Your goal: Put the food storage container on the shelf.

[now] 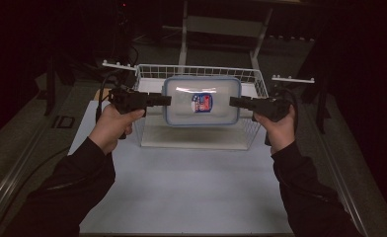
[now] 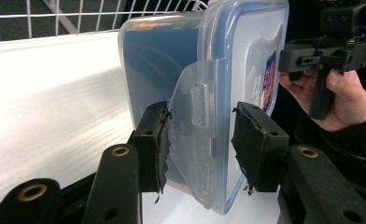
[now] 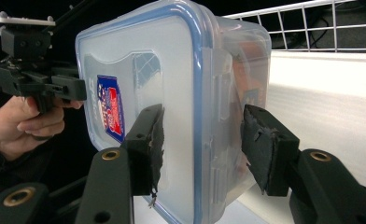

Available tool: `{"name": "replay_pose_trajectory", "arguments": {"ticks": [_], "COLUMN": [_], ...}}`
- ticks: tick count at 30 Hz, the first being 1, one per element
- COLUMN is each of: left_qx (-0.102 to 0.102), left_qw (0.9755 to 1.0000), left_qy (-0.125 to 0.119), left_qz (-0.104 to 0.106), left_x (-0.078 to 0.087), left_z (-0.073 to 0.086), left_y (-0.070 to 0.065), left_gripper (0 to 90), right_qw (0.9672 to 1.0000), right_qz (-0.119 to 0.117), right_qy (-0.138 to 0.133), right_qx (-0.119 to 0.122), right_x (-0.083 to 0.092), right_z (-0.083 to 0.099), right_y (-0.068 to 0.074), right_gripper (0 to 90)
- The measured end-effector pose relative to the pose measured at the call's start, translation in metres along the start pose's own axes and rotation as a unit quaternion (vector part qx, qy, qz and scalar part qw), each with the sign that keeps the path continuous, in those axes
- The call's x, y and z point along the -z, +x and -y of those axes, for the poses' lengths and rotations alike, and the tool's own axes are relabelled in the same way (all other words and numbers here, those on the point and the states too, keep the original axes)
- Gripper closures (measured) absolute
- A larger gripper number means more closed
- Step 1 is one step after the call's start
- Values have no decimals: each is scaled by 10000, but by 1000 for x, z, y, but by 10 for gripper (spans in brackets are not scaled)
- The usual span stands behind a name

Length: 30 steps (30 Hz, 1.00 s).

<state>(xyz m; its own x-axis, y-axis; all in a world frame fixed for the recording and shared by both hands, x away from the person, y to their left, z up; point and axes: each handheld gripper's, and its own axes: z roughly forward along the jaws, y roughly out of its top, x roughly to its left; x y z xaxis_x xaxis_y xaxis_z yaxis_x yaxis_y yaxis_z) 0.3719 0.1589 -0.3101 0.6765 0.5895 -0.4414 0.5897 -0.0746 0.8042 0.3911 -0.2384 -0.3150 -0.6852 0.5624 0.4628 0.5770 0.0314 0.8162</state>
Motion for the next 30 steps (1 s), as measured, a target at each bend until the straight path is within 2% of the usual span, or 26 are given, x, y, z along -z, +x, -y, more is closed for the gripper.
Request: {"name": "replay_pose_trajectory", "arguments": {"ticks": [11,17,20,21,23,27,30], "left_qx": [263,379,343,277,259,419,517], "left_qw": [9996,9993,9994,9995,9993,9986,9982], "left_qy": [25,-31,-62,-98,-121,-211,-220], "left_qz": [10,52,-4,-151,-240,-263,-217], "left_x": [-13,-17,-20,-25,-28,-33,-35], "left_z": [-15,-19,-21,-23,-24,-26,-28], "left_y": [23,30,31,31,31,35,39], "left_gripper": [557,553,540,520,502,483,480], "right_qw": [9997,9996,9994,9989,9983,9975,9974], "right_qz": [74,144,247,419,546,666,661], "right_qy": [-17,63,78,95,125,105,81], "right_qx": [-221,-242,-218,-188,-133,-190,-264], "right_x": [-17,-20,-22,-25,-28,-31,-33], "right_z": [-14,-20,-22,-24,-25,-26,-28], "right_y": [-19,-22,-22,-19,-16,-17,-20], "right_gripper": [493,480,461,437,417,405,398]}}
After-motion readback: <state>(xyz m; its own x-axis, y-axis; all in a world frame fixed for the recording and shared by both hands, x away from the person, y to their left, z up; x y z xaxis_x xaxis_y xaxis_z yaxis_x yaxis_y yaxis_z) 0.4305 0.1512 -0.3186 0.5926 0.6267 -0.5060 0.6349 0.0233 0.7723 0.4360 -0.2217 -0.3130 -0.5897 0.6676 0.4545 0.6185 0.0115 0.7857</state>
